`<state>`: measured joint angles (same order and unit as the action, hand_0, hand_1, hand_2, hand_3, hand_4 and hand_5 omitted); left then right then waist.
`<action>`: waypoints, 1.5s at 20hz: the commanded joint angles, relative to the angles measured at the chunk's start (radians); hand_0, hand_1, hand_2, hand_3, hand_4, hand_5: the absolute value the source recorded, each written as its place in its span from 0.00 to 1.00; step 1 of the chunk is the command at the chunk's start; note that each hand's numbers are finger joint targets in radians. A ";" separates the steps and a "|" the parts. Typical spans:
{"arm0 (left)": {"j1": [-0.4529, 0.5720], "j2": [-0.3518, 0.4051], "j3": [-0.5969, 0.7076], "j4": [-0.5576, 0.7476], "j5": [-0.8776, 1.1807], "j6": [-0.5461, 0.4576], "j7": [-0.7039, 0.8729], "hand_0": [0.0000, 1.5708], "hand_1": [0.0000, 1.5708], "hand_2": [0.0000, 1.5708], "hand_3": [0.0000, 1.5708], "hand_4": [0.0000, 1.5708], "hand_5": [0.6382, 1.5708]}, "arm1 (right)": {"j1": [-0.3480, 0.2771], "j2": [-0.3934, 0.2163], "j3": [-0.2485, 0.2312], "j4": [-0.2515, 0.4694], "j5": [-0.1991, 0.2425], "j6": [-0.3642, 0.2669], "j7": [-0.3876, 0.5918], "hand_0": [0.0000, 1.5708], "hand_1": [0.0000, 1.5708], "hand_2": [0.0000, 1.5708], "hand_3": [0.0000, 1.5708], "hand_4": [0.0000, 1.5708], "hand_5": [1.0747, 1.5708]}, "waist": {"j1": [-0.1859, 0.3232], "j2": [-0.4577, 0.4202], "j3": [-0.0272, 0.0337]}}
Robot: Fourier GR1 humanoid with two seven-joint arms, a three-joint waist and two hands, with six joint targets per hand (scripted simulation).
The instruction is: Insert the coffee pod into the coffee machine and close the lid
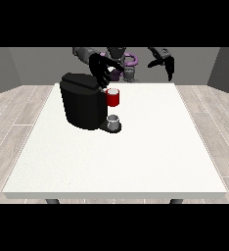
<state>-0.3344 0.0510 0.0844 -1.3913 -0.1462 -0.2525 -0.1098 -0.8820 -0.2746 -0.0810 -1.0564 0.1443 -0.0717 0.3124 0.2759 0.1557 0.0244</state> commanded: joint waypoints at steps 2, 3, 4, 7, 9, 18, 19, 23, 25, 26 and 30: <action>-0.038 0.011 -0.007 0.001 0.010 -0.027 -0.002 0.00 0.00 0.00 0.00 0.28 1.00 | -0.113 0.057 0.052 -0.056 0.005 0.015 -0.059 0.00 0.00 0.00 0.00 0.06 1.00 | 0.110 0.019 -0.0244; -0.028 0.024 -0.003 -0.002 0.014 -0.040 -0.002 0.00 0.00 0.00 0.00 0.28 1.00 | -0.082 0.061 0.052 -0.071 0.003 0.014 -0.069 0.00 0.00 0.00 0.00 0.08 1.00 | 0.123 0.022 -0.0237; -0.042 0.029 0.005 0.001 0.027 -0.051 -0.007 0.00 0.00 0.00 0.00 0.25 1.00 | -0.112 0.041 0.033 -0.085 -0.004 0.014 -0.036 0.00 0.00 0.00 0.00 0.06 1.00 | 0.144 0.033 -0.0242; -0.065 0.018 -0.003 0.015 0.023 -0.045 -0.021 0.00 0.00 0.00 0.00 0.27 1.00 | -0.121 0.011 0.048 -0.145 0.015 0.024 0.027 0.00 0.00 0.00 0.00 0.00 1.00 | 0.156 0.054 -0.0250; -0.102 0.011 -0.026 -0.004 0.024 -0.062 -0.005 0.00 0.00 0.00 0.00 0.27 1.00 | -0.135 0.002 0.043 -0.155 0.026 0.008 0.058 0.00 0.00 0.00 0.00 0.00 1.00 | 0.202 0.071 -0.0239; -0.167 0.015 -0.033 -0.045 0.039 -0.076 0.004 0.00 0.00 0.00 0.00 0.24 1.00 | -0.288 -0.045 0.003 -0.081 0.043 0.001 -0.017 0.00 0.00 0.00 0.00 0.00 1.00 | 0.278 0.187 -0.0248; -0.168 -0.001 -0.031 -0.036 0.017 -0.036 -0.026 0.00 0.00 0.00 0.00 0.23 1.00 | -0.304 -0.050 0.003 -0.073 0.026 0.034 -0.047 0.00 0.00 0.00 0.00 0.00 1.00 | 0.237 0.211 -0.0248; -0.162 0.032 -0.011 -0.014 0.025 -0.058 -0.070 0.00 0.00 0.00 0.00 0.14 1.00 | -0.339 -0.020 0.008 -0.032 0.035 0.018 -0.085 0.00 0.00 0.00 0.00 0.00 1.00 | 0.232 0.262 -0.0252; -0.134 0.038 -0.018 -0.054 0.059 -0.101 -0.023 0.00 0.00 0.00 0.00 0.18 1.00 | -0.314 -0.008 -0.008 0.018 0.031 0.005 -0.120 0.00 0.00 0.00 0.00 0.00 1.00 | 0.254 0.223 -0.0248; -0.183 0.048 0.021 -0.012 0.062 -0.073 -0.012 0.00 0.00 0.00 0.00 0.20 1.00 | -0.360 0.035 0.022 0.013 0.048 -0.014 -0.064 0.00 0.00 0.00 0.00 0.03 1.00 | 0.231 0.208 -0.0252; -0.208 0.049 0.005 -0.073 0.107 -0.120 0.055 0.00 0.00 0.00 0.00 0.19 1.00 | -0.403 -0.016 -0.037 0.103 0.034 -0.008 -0.125 0.00 0.00 0.00 0.00 0.00 1.00 | 0.267 0.224 -0.0248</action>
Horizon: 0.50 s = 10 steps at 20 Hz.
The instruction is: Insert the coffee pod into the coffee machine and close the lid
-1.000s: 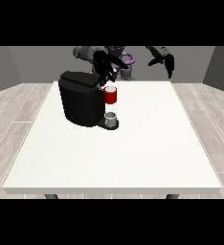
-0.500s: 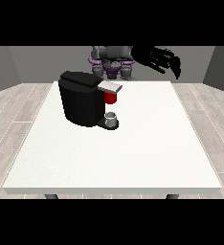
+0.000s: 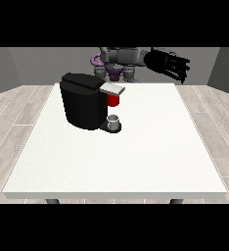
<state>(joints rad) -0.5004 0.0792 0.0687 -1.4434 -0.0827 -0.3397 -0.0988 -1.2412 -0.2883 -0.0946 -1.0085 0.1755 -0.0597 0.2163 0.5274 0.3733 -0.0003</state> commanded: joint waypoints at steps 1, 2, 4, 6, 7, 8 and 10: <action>0.035 -0.016 -0.007 -0.020 0.012 0.003 0.020 0.00 0.00 0.00 0.00 0.20 1.00 | 0.014 0.050 0.005 0.040 -0.006 -0.009 -0.075 0.00 0.00 0.00 0.00 0.00 1.00 | -0.018 -0.028 0.0001; 0.028 0.035 0.030 0.006 0.034 -0.035 0.004 0.00 0.00 0.00 0.00 0.22 1.00 | -0.021 0.035 -0.006 0.047 -0.018 0.012 -0.040 0.00 0.00 0.00 0.00 0.00 1.00 | -0.026 -0.032 -0.0002; 0.041 0.011 0.024 0.014 0.000 0.016 -0.035 0.00 0.00 0.00 0.00 0.22 1.00 | 0.014 0.108 0.031 0.030 -0.006 -0.018 -0.096 0.00 0.00 0.00 0.00 0.00 1.00 | -0.068 -0.034 -0.0002; 0.090 -0.022 -0.008 -0.009 0.001 0.016 0.010 0.00 0.00 0.00 0.00 0.21 1.00 | 0.086 0.173 0.054 0.017 -0.008 -0.038 -0.176 0.00 0.00 0.00 0.00 0.00 1.00 | -0.081 -0.084 0.0004; 0.111 -0.004 -0.001 -0.013 0.000 0.008 -0.001 0.00 0.00 0.00 0.00 0.16 1.00 | 0.093 0.152 0.052 0.034 -0.006 -0.015 -0.189 0.00 0.00 0.00 0.00 0.00 1.00 | -0.095 -0.092 0.0002; 0.174 -0.030 -0.008 0.030 -0.033 0.046 -0.057 0.00 0.00 0.00 0.00 0.16 1.00 | 0.102 0.191 0.078 -0.014 -0.022 0.007 -0.169 0.00 0.00 0.00 0.00 0.11 1.00 | -0.142 -0.141 -0.0001; 0.169 -0.024 0.026 0.038 -0.006 0.052 -0.038 0.00 0.00 0.00 0.00 0.17 1.00 | 0.156 0.240 0.118 -0.018 -0.020 0.025 -0.214 0.00 0.00 0.00 0.00 0.12 1.00 | -0.182 -0.167 0.0001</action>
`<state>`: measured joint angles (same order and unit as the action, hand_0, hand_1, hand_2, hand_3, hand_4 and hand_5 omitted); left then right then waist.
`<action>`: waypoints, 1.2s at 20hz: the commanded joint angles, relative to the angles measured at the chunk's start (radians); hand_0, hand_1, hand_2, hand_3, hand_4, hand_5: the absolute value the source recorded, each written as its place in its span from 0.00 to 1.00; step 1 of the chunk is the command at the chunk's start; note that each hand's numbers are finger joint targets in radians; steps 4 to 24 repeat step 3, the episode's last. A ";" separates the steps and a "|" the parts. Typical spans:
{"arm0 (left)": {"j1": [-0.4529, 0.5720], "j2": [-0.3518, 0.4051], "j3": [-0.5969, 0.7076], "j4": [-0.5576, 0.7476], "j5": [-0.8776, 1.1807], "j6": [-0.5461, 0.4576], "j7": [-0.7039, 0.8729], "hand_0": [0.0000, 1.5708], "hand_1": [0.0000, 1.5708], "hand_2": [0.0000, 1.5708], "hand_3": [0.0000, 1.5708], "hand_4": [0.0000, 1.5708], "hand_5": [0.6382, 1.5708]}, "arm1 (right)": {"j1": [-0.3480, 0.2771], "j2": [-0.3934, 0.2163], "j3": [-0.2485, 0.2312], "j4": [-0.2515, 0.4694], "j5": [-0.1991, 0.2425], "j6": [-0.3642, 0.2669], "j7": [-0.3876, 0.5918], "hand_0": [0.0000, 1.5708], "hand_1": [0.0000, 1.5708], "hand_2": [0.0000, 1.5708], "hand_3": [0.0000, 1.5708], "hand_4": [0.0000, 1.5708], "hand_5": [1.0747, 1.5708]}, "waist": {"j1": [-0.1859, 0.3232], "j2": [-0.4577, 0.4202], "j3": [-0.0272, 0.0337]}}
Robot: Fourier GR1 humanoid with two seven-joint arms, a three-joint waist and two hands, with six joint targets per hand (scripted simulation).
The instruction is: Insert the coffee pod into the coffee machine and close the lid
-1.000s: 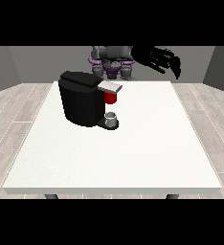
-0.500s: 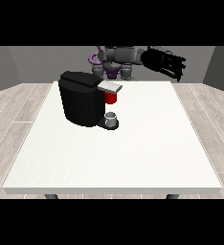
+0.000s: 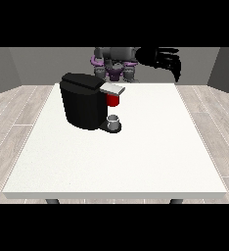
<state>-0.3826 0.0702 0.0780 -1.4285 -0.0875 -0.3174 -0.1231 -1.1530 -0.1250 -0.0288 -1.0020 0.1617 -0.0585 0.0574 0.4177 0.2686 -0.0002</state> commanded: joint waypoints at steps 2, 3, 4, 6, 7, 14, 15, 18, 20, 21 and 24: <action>0.070 0.000 0.040 0.032 0.013 0.031 0.015 0.00 0.00 0.00 0.00 0.17 1.00 | 0.124 0.098 0.059 -0.034 -0.039 0.060 -0.076 0.00 0.00 0.00 0.00 0.17 1.00 | -0.124 -0.108 0.0002; 0.063 0.033 0.061 0.032 0.037 -0.001 0.025 0.00 0.00 0.00 0.00 0.17 1.00 | 0.141 0.121 0.075 -0.030 -0.038 0.014 -0.087 0.00 0.00 0.00 0.00 0.17 1.00 | -0.107 -0.117 0.0001; 0.063 0.033 0.061 0.032 0.037 -0.001 0.025 0.00 0.00 0.00 0.00 0.17 1.00 | 0.141 0.121 0.075 -0.030 -0.038 0.014 -0.087 0.00 0.00 0.00 0.00 0.17 1.00 | -0.107 -0.117 0.0001; 0.063 0.033 0.061 0.032 0.037 -0.001 0.025 0.00 0.00 0.00 0.00 0.17 1.00 | 0.141 0.121 0.075 -0.030 -0.038 0.014 -0.087 0.00 0.00 0.00 0.00 0.17 1.00 | -0.107 -0.117 0.0001; 0.063 0.033 0.061 0.032 0.037 -0.001 0.025 0.00 0.00 0.00 0.00 0.17 1.00 | 0.141 0.121 0.075 -0.030 -0.038 0.014 -0.087 0.00 0.00 0.00 0.00 0.17 1.00 | -0.107 -0.117 0.0001; 0.063 0.033 0.061 0.032 0.037 -0.001 0.025 0.00 0.00 0.00 0.00 0.17 1.00 | 0.141 0.121 0.075 -0.030 -0.038 0.014 -0.087 0.00 0.00 0.00 0.00 0.17 1.00 | -0.107 -0.117 0.0001; 0.063 0.033 0.061 0.032 0.037 -0.001 0.025 0.00 0.00 0.00 0.00 0.17 1.00 | 0.141 0.121 0.075 -0.030 -0.038 0.014 -0.087 0.00 0.00 0.00 0.00 0.17 1.00 | -0.107 -0.117 0.0001; 0.063 0.033 0.061 0.032 0.037 -0.001 0.025 0.00 0.00 0.00 0.00 0.17 1.00 | 0.141 0.121 0.075 -0.030 -0.038 0.014 -0.087 0.00 0.00 0.00 0.00 0.17 1.00 | -0.107 -0.117 0.0001; 0.063 0.033 0.061 0.032 0.037 -0.001 0.025 0.00 0.00 0.00 0.00 0.17 1.00 | 0.141 0.121 0.075 -0.030 -0.038 0.014 -0.087 0.00 0.00 0.00 0.00 0.17 1.00 | -0.107 -0.117 0.0001; 0.063 0.033 0.061 0.032 0.037 -0.001 0.025 0.00 0.00 0.00 0.00 0.17 1.00 | 0.141 0.121 0.075 -0.030 -0.038 0.014 -0.087 0.00 0.00 0.00 0.00 0.17 1.00 | -0.107 -0.117 0.0001; 0.063 0.033 0.061 0.032 0.037 -0.001 0.025 0.00 0.00 0.00 0.00 0.17 1.00 | 0.141 0.121 0.075 -0.030 -0.038 0.014 -0.087 0.00 0.00 0.00 0.00 0.17 1.00 | -0.107 -0.117 0.0001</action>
